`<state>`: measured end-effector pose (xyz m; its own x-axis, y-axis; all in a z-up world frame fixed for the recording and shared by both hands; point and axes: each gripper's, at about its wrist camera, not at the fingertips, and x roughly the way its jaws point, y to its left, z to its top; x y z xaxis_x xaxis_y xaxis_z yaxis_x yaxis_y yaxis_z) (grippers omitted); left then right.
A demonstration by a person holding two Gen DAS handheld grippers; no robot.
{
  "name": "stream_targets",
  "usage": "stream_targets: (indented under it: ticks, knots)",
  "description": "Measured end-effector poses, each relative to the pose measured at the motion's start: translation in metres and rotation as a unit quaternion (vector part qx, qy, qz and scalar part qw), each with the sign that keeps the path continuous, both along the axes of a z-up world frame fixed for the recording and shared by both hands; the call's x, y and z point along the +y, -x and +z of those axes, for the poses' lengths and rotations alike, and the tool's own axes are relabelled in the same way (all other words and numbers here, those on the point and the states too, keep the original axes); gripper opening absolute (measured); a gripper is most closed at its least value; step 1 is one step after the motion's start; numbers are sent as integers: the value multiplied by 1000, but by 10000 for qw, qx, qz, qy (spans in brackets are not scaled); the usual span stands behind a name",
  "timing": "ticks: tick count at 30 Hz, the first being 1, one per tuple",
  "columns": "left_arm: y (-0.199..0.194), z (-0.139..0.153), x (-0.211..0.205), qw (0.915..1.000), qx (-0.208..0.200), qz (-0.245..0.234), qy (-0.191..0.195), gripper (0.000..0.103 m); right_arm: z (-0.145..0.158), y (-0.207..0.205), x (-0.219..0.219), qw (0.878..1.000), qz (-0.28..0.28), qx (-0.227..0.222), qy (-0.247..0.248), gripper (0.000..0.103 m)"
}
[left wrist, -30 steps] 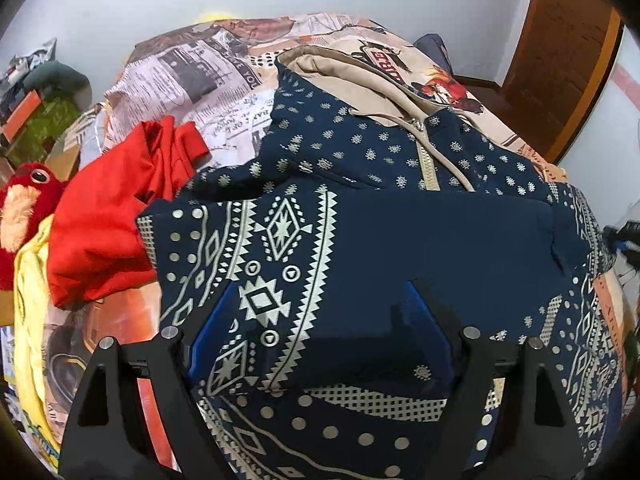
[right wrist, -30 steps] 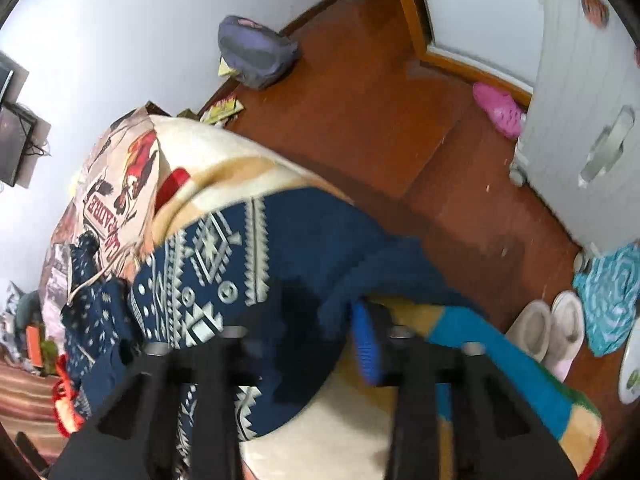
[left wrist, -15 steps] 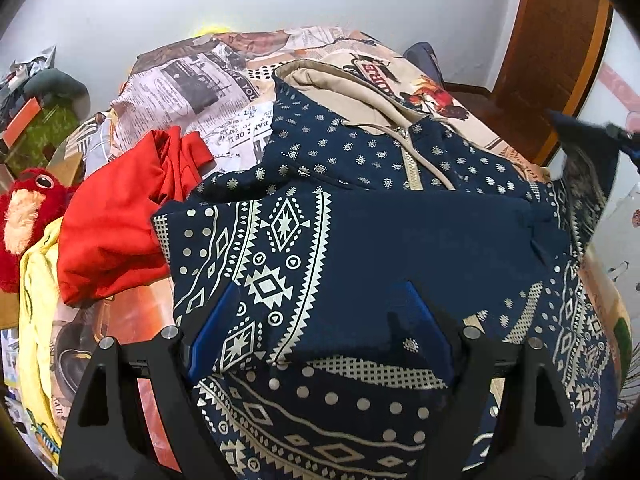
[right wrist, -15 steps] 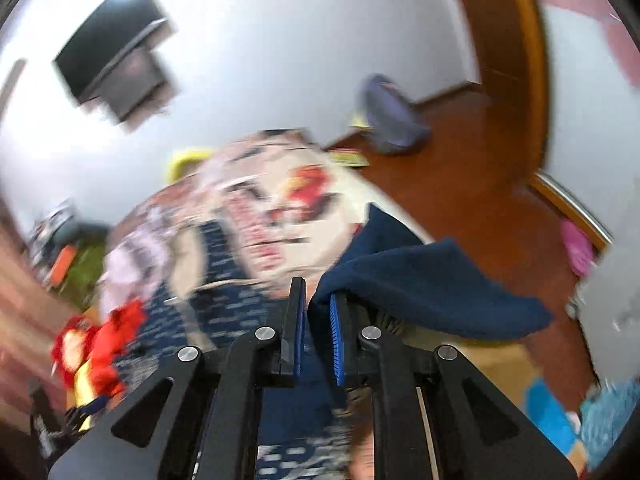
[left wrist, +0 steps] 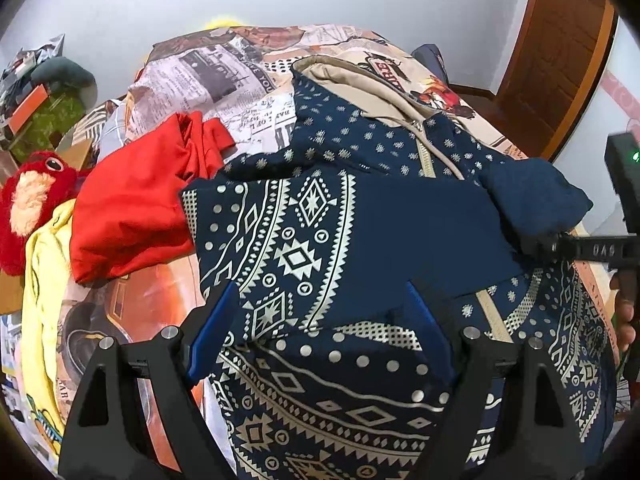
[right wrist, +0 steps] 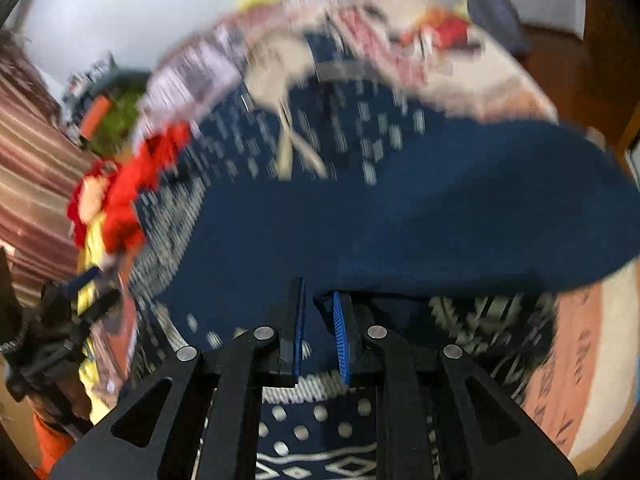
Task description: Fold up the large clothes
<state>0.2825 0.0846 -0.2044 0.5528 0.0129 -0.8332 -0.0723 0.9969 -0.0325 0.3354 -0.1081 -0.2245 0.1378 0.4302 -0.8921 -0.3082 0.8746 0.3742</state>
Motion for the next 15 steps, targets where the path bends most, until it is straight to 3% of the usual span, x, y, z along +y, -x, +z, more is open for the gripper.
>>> stream_targets:
  ticks: [3, 6, 8, 11, 15]
  knots:
    - [1, -3, 0, 10000, 15, 5, -19, 83, 6, 10, -10, 10000, 49, 6, 61, 16]
    - [0, -4, -2, 10000, 25, -8, -2, 83, 26, 17, -29, 9994, -111, -312, 125, 32]
    - [-3, -5, -4, 10000, 24, -25, 34, 83, 43, 22, -47, 9974, -344, -634, 92, 46]
    - [-6, -5, -9, 9999, 21, -67, 73, 83, 59, 19, -74, 9918, -868, -938, 74, 54]
    - [-9, -6, -19, 9998, 2, -161, 65, 83, 56, 5, -116, 9816, -1650, -953, 84, 57]
